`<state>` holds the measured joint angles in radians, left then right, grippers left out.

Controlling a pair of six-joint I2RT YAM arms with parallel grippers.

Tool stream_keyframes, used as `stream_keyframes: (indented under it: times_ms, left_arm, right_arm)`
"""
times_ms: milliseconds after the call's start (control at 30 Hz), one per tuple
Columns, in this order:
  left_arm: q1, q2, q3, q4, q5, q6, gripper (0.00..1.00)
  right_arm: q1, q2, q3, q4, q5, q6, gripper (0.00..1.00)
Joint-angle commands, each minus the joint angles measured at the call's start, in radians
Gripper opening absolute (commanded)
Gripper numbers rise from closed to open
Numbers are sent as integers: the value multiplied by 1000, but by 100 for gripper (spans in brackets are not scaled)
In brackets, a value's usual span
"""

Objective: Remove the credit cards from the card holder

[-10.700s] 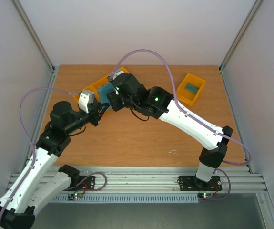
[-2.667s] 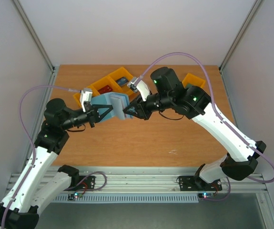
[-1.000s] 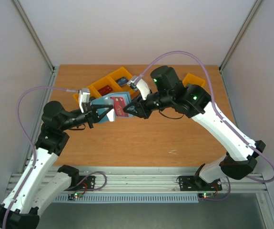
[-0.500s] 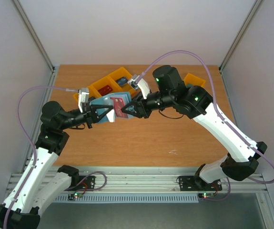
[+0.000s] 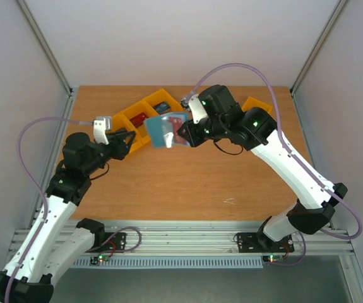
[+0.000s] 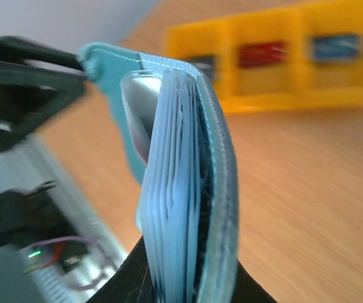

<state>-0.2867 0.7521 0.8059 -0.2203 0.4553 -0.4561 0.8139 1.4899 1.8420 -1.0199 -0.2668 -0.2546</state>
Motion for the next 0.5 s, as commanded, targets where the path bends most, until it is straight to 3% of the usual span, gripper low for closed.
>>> stream_keyframes:
  times_ms: [0, 67, 233, 333, 467]
  left_arm:
    - [35, 17, -4, -292, -619, 156, 42]
    - [36, -2, -7, -292, -538, 199, 43]
    - [36, -22, -26, -66, -29, 175, 44]
    - [33, -2, -57, 85, 166, 75, 50]
    - [3, 15, -85, 62, 179, 28, 78]
  right_arm:
    - [-15, 95, 122, -343, 631, 128, 1]
    - [-15, 178, 173, -504, 821, 176, 1]
    - [26, 375, 283, -704, 989, 206, 1]
    - [33, 430, 371, -685, 812, 168, 1]
    - [37, 306, 265, -371, 416, 128, 1]
